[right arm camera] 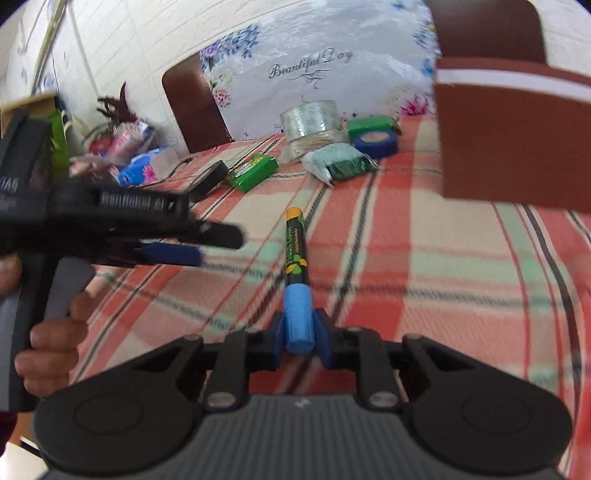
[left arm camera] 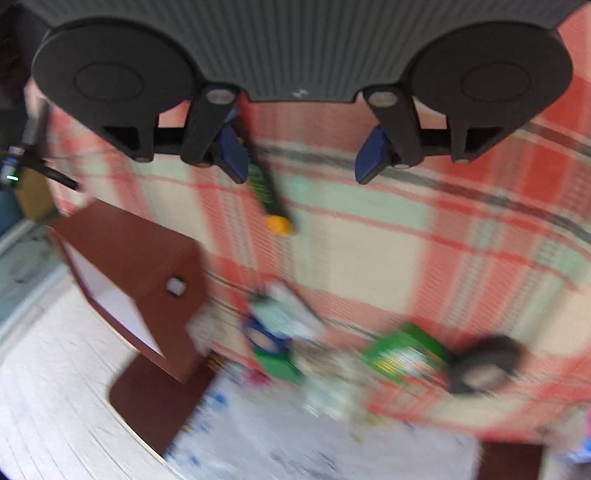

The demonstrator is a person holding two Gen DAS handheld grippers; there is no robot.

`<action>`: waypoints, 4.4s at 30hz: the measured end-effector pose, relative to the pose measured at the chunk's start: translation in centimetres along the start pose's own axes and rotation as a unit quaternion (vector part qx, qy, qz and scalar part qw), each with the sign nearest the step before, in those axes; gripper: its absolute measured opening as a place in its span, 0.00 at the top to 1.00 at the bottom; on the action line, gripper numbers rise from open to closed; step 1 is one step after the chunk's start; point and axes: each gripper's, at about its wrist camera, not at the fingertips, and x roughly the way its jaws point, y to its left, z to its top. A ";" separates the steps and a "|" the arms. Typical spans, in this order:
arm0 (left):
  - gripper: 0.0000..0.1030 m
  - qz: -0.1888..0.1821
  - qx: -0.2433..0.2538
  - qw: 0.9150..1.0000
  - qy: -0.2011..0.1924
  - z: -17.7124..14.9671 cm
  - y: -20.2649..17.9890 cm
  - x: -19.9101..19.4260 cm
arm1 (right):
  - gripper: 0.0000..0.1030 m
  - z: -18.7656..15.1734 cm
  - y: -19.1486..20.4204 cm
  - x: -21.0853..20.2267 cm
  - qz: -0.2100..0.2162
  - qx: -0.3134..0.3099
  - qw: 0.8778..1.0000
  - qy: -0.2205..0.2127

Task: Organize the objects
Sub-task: 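Grasp the black marker with yellow cap using the left tool, then lower the marker into the brown box and open the left tool, then grasp the green-wrapped packet with the left tool, then drop the green packet into the brown box with the left tool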

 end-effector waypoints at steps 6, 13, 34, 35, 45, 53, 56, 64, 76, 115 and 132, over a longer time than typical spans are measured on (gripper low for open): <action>0.72 0.005 0.034 0.998 0.047 -1.1 -4.8 3.4 | 0.82 -0.5 -0.5 -1.6 0.018 0.013 0.999 -0.025; 0.81 -0.042 0.088 0.995 -0.005 3.2 -11.1 1.4 | 0.82 1.7 -2.0 -3.8 -0.015 -0.002 0.995 -0.100; 0.76 0.006 0.191 0.982 -0.004 13.9 -19.7 13.2 | 0.68 14.0 -12.1 2.2 -0.162 0.018 0.966 -0.200; 0.76 0.004 0.188 0.982 -0.007 13.8 -19.5 12.8 | 0.68 13.8 -12.1 2.0 -0.160 0.018 0.966 -0.204; 0.72 0.012 0.197 0.977 -0.081 9.3 -15.5 4.5 | 0.66 8.2 -8.9 -1.4 -0.159 0.007 0.960 -0.231; 0.69 0.151 0.181 0.969 -0.078 4.0 -4.5 2.8 | 0.66 4.7 -4.5 1.0 -0.104 -0.027 0.987 -0.116; 0.69 0.207 0.167 0.960 -0.082 3.2 0.6 2.2 | 0.66 4.0 -2.8 2.7 -0.091 -0.034 0.992 -0.076; 0.54 0.191 0.125 0.957 -0.179 0.9 6.0 0.9 | 0.44 6.5 0.9 7.3 -0.110 -0.073 0.990 -0.049; 0.52 0.148 0.096 0.966 -0.187 0.9 7.7 0.7 | 0.54 12.4 0.1 15.3 -0.113 -0.123 0.986 -0.030; 0.61 -0.111 0.190 0.975 -0.001 4.0 -18.3 3.1 | 0.61 3.3 -4.7 -7.3 -0.186 -0.110 0.958 -0.187; 0.47 -0.004 0.208 0.973 -0.099 8.8 -20.3 7.7 | 0.47 8.4 -13.8 -7.3 -0.249 -0.008 0.930 -0.269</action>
